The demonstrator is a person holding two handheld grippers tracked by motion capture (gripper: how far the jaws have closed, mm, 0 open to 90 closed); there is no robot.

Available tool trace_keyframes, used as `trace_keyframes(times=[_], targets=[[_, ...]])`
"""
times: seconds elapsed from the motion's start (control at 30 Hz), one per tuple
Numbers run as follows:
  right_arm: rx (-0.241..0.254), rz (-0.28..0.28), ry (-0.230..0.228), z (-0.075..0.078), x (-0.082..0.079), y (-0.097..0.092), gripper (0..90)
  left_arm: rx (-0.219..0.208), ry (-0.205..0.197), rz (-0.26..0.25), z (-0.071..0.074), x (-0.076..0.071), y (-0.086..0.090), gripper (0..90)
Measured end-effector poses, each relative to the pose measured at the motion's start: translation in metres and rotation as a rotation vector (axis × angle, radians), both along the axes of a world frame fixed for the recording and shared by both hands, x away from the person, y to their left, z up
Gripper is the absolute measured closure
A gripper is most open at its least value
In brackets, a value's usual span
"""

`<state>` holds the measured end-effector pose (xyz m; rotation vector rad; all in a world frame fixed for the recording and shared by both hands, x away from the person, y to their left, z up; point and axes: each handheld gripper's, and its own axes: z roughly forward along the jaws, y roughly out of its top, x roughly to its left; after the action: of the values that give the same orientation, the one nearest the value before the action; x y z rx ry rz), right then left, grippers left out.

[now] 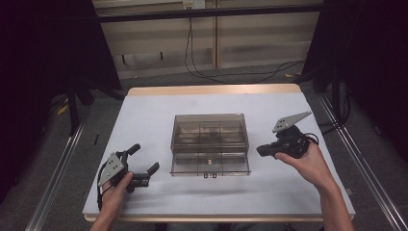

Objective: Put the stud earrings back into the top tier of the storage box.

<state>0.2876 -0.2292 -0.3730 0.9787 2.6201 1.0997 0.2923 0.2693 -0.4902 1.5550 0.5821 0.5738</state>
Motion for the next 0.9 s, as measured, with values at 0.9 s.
trace_keyframes(times=[0.9], targets=[[-0.023, 0.135, -0.053, 0.039, 0.013, 0.049, 85.8, 0.002, 0.0, 0.002, 0.0, 0.0, 0.0, 0.7]])
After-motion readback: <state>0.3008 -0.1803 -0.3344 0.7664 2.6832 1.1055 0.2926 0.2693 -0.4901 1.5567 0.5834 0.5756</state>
